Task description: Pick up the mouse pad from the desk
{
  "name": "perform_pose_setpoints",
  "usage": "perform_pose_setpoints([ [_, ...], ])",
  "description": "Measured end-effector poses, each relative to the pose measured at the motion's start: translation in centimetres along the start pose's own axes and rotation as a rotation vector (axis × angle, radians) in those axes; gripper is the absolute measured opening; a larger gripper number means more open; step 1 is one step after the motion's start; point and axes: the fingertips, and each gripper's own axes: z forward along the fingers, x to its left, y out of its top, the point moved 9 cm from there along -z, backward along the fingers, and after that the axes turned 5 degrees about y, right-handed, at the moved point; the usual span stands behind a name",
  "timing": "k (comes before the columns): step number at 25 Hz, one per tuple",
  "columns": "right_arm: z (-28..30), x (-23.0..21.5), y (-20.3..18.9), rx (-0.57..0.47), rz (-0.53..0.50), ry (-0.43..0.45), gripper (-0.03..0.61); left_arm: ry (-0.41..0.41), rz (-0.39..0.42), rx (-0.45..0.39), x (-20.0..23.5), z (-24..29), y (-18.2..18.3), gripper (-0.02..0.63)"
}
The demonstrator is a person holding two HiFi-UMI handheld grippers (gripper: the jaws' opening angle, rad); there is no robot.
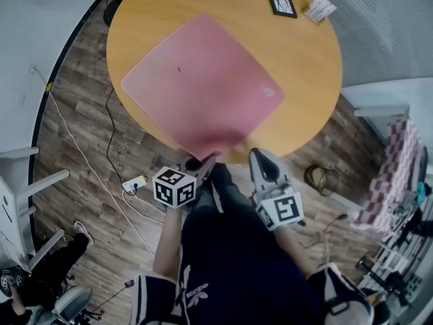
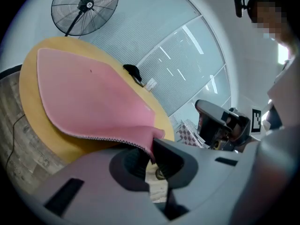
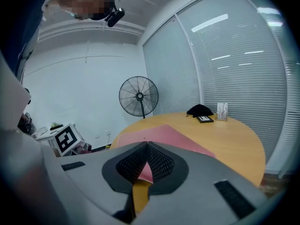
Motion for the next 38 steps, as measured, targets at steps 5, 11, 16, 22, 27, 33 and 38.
perform_pose_setpoints([
  [5, 0.3, -0.6, 0.8, -0.018, -0.03, -0.014, 0.003, 0.013, 0.044, -0.071, 0.1, -0.1, 3.0, 0.021],
  [11, 0.6, -1.3, 2.1, -0.053, -0.047, -0.042, 0.003, 0.043, 0.112, -0.15, 0.1, -0.1, 6.8, 0.021],
  [16, 0.5, -1.8, 3.5, -0.095, -0.076, -0.071, 0.003, 0.057, 0.156, -0.174, 0.3, -0.2, 9.6, 0.02],
  [22, -0.1, -2.9, 4.9, -0.141, -0.064, -0.112, 0.003, 0.073, 0.191, -0.204, 0.1, -0.1, 12.4, 0.02],
  [27, -0.2, -3.5, 6.0, -0.17, -0.067, -0.138, 0.003, 0.088, 0.243, -0.234, 0.0, -0.4, 15.1, 0.02],
  [33, -0.4, -3.8, 7.2, -0.208, -0.078, -0.147, 0.003, 0.104, 0.293, -0.278, -0.1, -1.0, 18.6, 0.02],
  [38, -0.1, -4.1, 8.2, -0.235, -0.097, -0.151, 0.003, 0.116, 0.342, -0.322, -0.2, -1.4, 22.1, 0.02],
])
